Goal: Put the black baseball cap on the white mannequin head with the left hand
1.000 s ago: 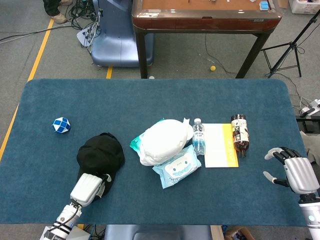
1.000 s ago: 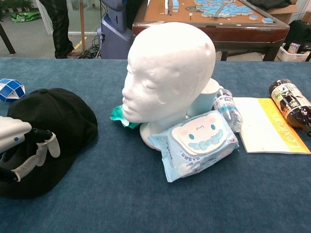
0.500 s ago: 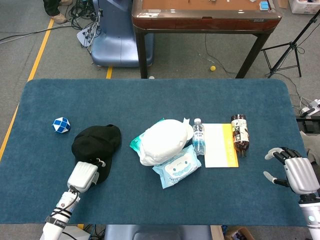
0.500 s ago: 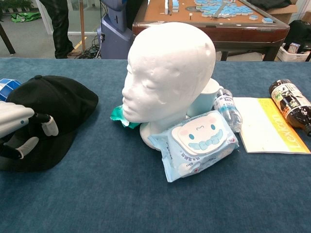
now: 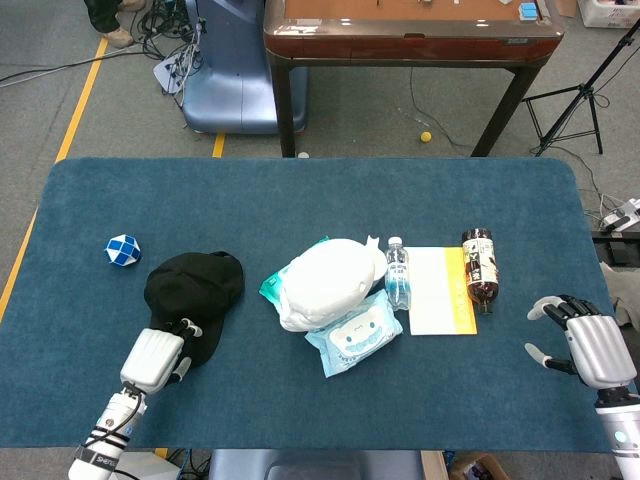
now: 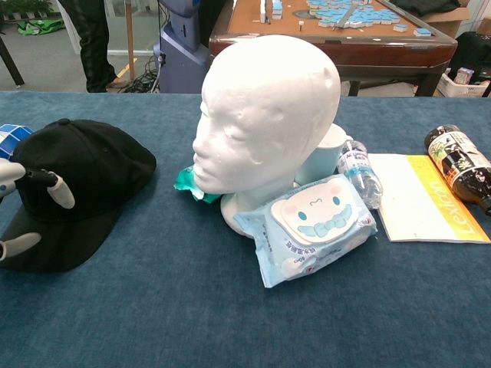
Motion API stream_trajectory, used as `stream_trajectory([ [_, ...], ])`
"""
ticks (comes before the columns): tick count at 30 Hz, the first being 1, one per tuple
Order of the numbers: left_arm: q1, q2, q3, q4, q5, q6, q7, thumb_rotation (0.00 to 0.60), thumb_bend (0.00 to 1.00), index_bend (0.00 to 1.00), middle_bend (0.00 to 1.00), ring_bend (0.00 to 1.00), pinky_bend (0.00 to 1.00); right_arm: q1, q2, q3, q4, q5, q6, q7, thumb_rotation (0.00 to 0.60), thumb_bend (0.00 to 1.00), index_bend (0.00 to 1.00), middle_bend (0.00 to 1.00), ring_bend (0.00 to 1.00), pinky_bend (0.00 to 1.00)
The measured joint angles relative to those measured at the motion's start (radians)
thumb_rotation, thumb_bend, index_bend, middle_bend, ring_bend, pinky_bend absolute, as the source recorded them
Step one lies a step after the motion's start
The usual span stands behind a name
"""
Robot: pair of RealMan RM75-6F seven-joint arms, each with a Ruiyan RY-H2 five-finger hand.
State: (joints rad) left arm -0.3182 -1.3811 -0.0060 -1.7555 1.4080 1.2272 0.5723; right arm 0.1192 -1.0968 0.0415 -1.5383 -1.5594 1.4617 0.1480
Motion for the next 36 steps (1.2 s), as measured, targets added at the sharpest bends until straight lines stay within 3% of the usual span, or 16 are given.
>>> stream_trajectory([
  [7, 0.035, -0.009, 0.042, 0.041, 0.109, 0.082, -0.065, 0.6, 0.09, 0.38, 0.39, 0.35, 0.59, 0.001, 0.0, 0.001, 0.0, 0.002, -0.002, 0.0, 0.6, 0.17, 0.45, 0.38, 0.28, 0.3],
  [12, 0.051, -0.043, 0.055, 0.115, 0.145, 0.109, -0.096, 0.6, 0.02, 0.38, 0.41, 0.35, 0.56, 0.001, 0.001, 0.0, -0.001, 0.0, -0.002, 0.001, 0.6, 0.17, 0.45, 0.38, 0.28, 0.3],
  [24, 0.073, -0.164, 0.056, 0.299, 0.171, 0.141, -0.113, 0.6, 0.02, 0.4, 0.47, 0.37, 0.56, -0.001, 0.004, 0.001, 0.001, 0.0, 0.002, 0.011, 0.6, 0.17, 0.45, 0.38, 0.28, 0.3],
  [36, 0.084, -0.224, 0.039, 0.438, 0.178, 0.169, -0.141, 0.6, 0.02, 0.4, 0.47, 0.37, 0.56, 0.0, 0.001, 0.0, 0.0, -0.002, -0.002, 0.002, 0.6, 0.17, 0.45, 0.38, 0.28, 0.3],
])
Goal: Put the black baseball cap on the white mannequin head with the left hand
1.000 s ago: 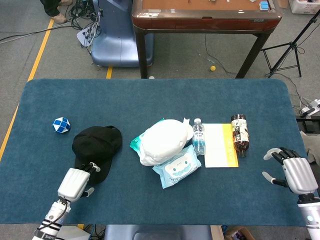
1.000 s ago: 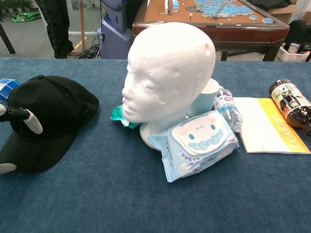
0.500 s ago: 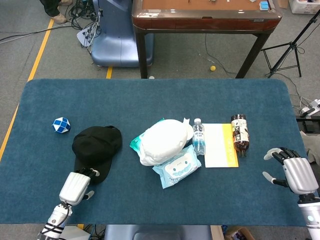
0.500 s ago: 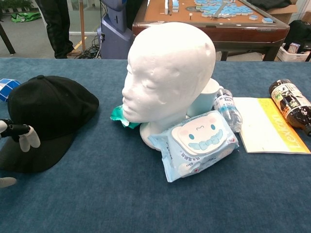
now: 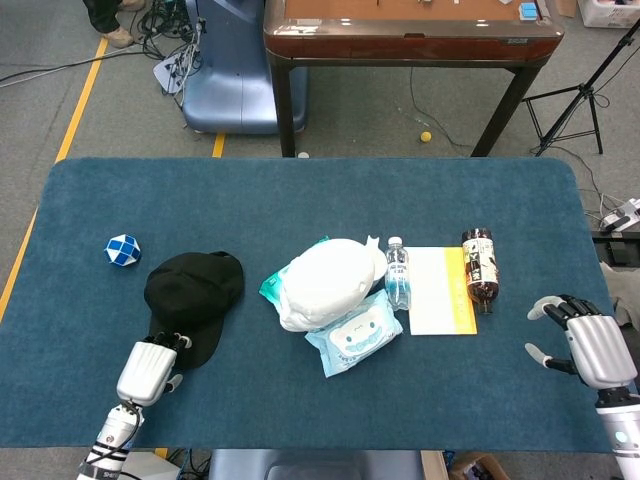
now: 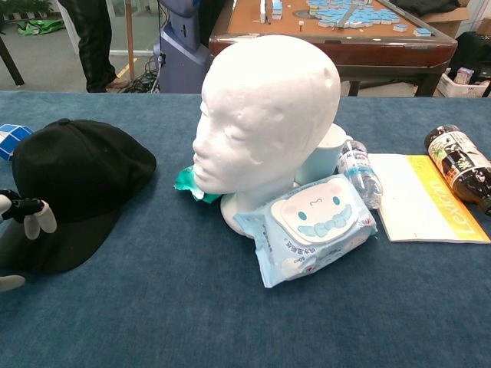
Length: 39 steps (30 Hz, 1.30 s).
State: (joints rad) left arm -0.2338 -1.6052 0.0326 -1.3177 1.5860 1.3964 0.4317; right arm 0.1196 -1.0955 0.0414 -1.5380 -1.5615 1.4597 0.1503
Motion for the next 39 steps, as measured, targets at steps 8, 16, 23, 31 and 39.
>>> stream_trajectory([
  [8, 0.003, -0.019, -0.005, 0.047, -0.004, 0.002, -0.013, 0.6, 0.02, 0.4, 0.47, 0.37, 0.56, 0.0, -0.001, 0.0, -0.002, 0.0, 0.0, -0.004, 0.6, 0.17, 0.45, 0.38, 0.28, 0.3],
  [16, 0.005, -0.035, -0.009, 0.078, -0.006, 0.003, -0.016, 0.6, 0.02, 0.41, 0.48, 0.37, 0.56, 0.0, -0.001, 0.0, -0.002, 0.0, 0.001, -0.004, 0.6, 0.17, 0.45, 0.38, 0.28, 0.3],
  [23, 0.006, -0.073, -0.015, 0.154, 0.015, 0.041, -0.027, 0.6, 0.02, 0.42, 0.5, 0.38, 0.56, -0.001, 0.0, 0.0, -0.002, -0.001, 0.004, -0.002, 0.6, 0.17, 0.45, 0.38, 0.28, 0.3],
  [31, 0.012, -0.126, -0.02, 0.247, 0.022, 0.065, -0.083, 0.6, 0.02, 0.43, 0.51, 0.39, 0.56, -0.002, 0.0, 0.0, -0.001, -0.001, 0.005, 0.0, 0.6, 0.17, 0.45, 0.38, 0.28, 0.3],
  [39, 0.018, -0.169, -0.035, 0.314, 0.017, 0.096, -0.141, 0.6, 0.02, 0.45, 0.52, 0.4, 0.56, -0.002, 0.0, 0.0, -0.003, -0.001, 0.003, -0.003, 0.6, 0.17, 0.45, 0.38, 0.28, 0.3],
])
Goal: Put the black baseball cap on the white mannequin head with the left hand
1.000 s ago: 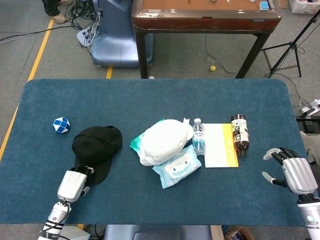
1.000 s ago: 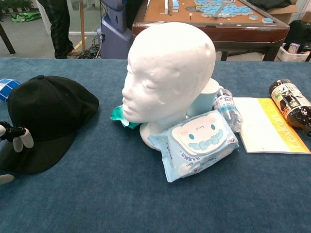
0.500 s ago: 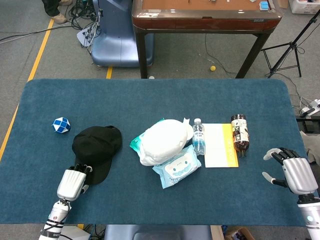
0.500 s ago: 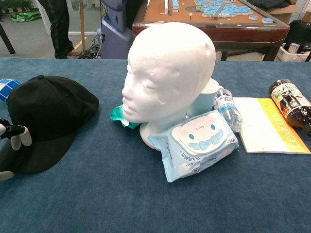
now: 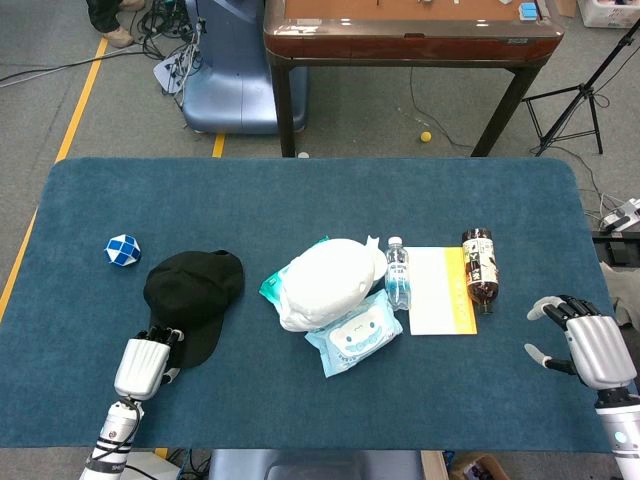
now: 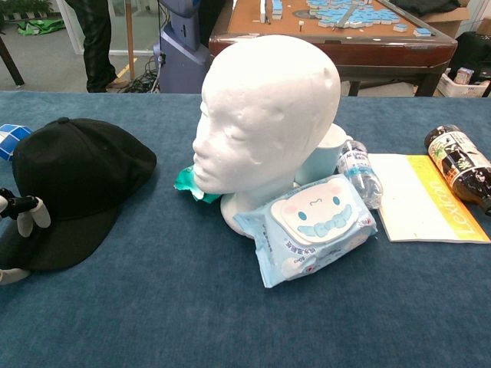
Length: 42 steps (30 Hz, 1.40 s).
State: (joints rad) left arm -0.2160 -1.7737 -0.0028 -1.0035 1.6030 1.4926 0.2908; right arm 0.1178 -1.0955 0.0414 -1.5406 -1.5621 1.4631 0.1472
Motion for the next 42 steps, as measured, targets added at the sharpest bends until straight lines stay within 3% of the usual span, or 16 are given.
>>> stream_trajectory([
  [13, 0.006, -0.052, -0.044, 0.056, -0.012, 0.077, -0.137, 0.6, 0.02, 0.43, 0.49, 0.37, 0.56, 0.0, 0.001, -0.001, 0.0, -0.002, 0.0, 0.001, 0.6, 0.17, 0.45, 0.38, 0.28, 0.3],
  [24, -0.009, -0.121, -0.096, 0.143, -0.03, 0.134, -0.268, 0.6, 0.08, 0.55, 0.47, 0.37, 0.56, -0.001, 0.003, 0.001, 0.001, -0.001, 0.002, 0.007, 0.6, 0.17, 0.45, 0.38, 0.28, 0.3],
  [42, -0.033, -0.14, -0.19, 0.088, -0.137, 0.103, -0.2, 0.6, 0.15, 0.58, 0.47, 0.39, 0.57, -0.002, 0.004, 0.002, 0.002, 0.0, 0.006, 0.012, 0.6, 0.17, 0.45, 0.38, 0.28, 0.3],
])
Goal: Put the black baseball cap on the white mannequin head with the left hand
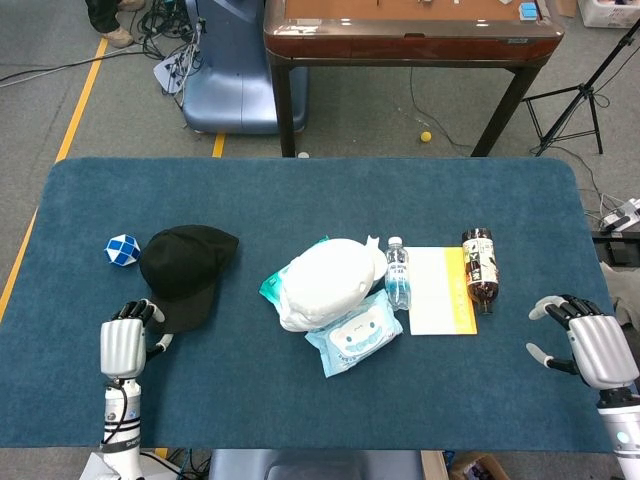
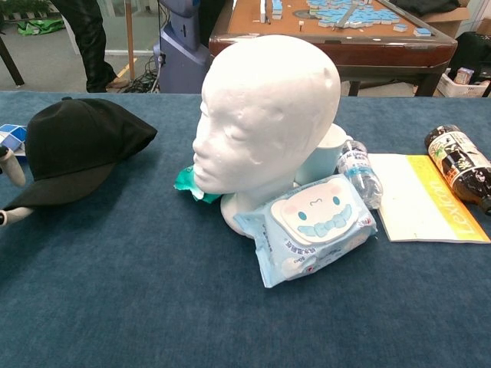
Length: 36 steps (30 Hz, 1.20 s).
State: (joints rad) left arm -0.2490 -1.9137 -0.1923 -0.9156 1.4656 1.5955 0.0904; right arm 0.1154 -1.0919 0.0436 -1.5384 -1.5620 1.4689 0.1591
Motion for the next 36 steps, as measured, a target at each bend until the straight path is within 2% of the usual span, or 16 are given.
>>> stream_trajectory([
  [6, -0.018, 0.008, -0.035, -0.049, -0.025, -0.005, 0.006, 0.6, 0.19, 0.58, 0.47, 0.4, 0.57, -0.001, 0.0, 0.0, 0.0, 0.0, 0.001, 0.002, 0.6, 0.17, 0.45, 0.38, 0.28, 0.3],
  [13, -0.029, 0.023, -0.044, -0.094, -0.041, -0.017, 0.011, 0.6, 0.19, 0.57, 0.47, 0.4, 0.57, -0.002, 0.001, 0.0, 0.001, -0.001, 0.005, 0.004, 0.6, 0.17, 0.45, 0.38, 0.28, 0.3],
  [21, -0.037, 0.036, -0.038, -0.119, -0.04, -0.027, -0.007, 0.6, 0.36, 0.57, 0.47, 0.39, 0.57, -0.004, 0.002, 0.0, 0.001, -0.002, 0.008, 0.007, 0.6, 0.17, 0.45, 0.38, 0.28, 0.3],
  [26, -0.043, 0.043, -0.032, -0.124, -0.033, -0.03, -0.027, 0.6, 0.48, 0.6, 0.48, 0.4, 0.57, -0.006, 0.003, 0.001, 0.001, -0.003, 0.012, 0.011, 0.6, 0.17, 0.45, 0.38, 0.28, 0.3],
  [36, -0.06, 0.039, -0.038, -0.093, -0.002, 0.019, -0.058, 0.6, 0.47, 0.76, 0.58, 0.45, 0.57, -0.01, 0.006, 0.001, 0.002, -0.008, 0.023, 0.021, 0.6, 0.17, 0.45, 0.38, 0.28, 0.3],
])
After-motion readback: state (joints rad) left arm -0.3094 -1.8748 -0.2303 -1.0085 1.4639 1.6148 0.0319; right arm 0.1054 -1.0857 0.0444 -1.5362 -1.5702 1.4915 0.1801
